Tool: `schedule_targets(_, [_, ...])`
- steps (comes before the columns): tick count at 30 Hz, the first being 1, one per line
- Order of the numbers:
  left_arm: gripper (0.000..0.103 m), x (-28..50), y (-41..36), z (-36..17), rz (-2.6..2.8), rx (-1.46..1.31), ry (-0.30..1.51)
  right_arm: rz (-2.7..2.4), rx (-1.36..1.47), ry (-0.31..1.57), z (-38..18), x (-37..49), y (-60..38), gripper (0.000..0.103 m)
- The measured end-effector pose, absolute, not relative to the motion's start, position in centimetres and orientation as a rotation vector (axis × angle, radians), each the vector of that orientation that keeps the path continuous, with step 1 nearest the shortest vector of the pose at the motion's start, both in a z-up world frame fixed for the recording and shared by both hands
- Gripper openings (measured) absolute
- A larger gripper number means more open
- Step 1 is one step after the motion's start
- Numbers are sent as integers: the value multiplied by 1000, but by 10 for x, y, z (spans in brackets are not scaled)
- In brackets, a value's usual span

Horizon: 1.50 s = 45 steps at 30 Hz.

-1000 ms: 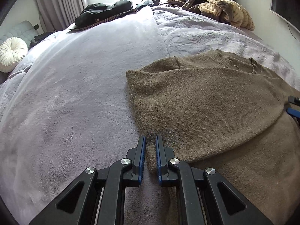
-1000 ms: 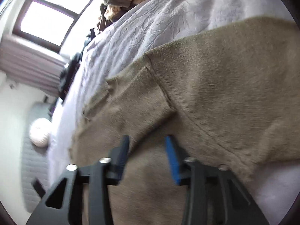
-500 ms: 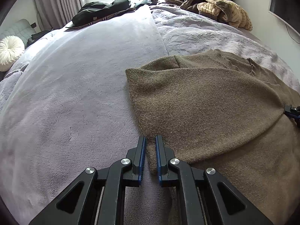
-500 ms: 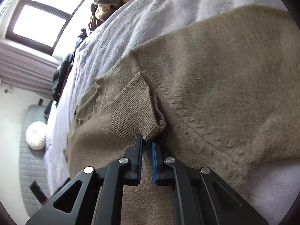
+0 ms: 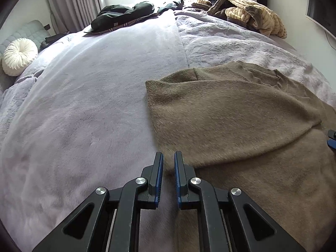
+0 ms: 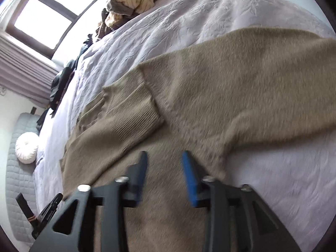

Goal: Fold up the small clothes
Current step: 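Grasp the sweater side edge with the left tool and fold it inward, then grasp the other sleeve of the sweater with the right tool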

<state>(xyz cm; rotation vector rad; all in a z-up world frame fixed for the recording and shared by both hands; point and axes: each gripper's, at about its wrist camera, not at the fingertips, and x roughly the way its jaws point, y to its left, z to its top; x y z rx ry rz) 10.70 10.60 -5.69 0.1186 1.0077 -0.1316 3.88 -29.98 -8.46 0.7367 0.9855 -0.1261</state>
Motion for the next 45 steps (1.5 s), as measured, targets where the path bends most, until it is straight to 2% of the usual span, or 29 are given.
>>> schedule_targets(4, [12, 85, 95, -52, -134, 96, 1018, -91, 741, 988, -80, 24, -290, 52])
schedule_targets(7, [12, 68, 85, -52, -131, 91, 1015, -63, 748, 993, -78, 13, -287, 67])
schedule_targets(9, [12, 59, 79, -54, -134, 84, 1020, -50, 741, 996, -76, 6, -283, 68])
schedule_targets(10, [33, 54, 75, -55, -138, 80, 1028, -45, 735, 999, -76, 2, -282, 68])
schedule_targets(11, [94, 50, 73, -56, -134, 78, 1036, -38, 733, 1001, -75, -3, -282, 70])
schedule_targets(12, [101, 46, 71, -56, -114, 77, 1037, -31, 733, 1001, -74, -6, -281, 71])
schedule_targets(19, [102, 21, 45, -46, -136, 97, 1008, -14, 729, 990, -70, -31, -285, 73])
schedule_targets(26, [102, 10, 19, -47, -210, 81, 1061, -39, 762, 944, -66, -61, -317, 73])
schedule_targets(36, [102, 5, -48, -29, -285, 108, 1019, -301, 912, 750, -47, -109, -443, 73])
schedule_targets(45, [102, 15, -92, -13, -315, 63, 1003, -554, 1148, 603, -64, -146, -535, 74])
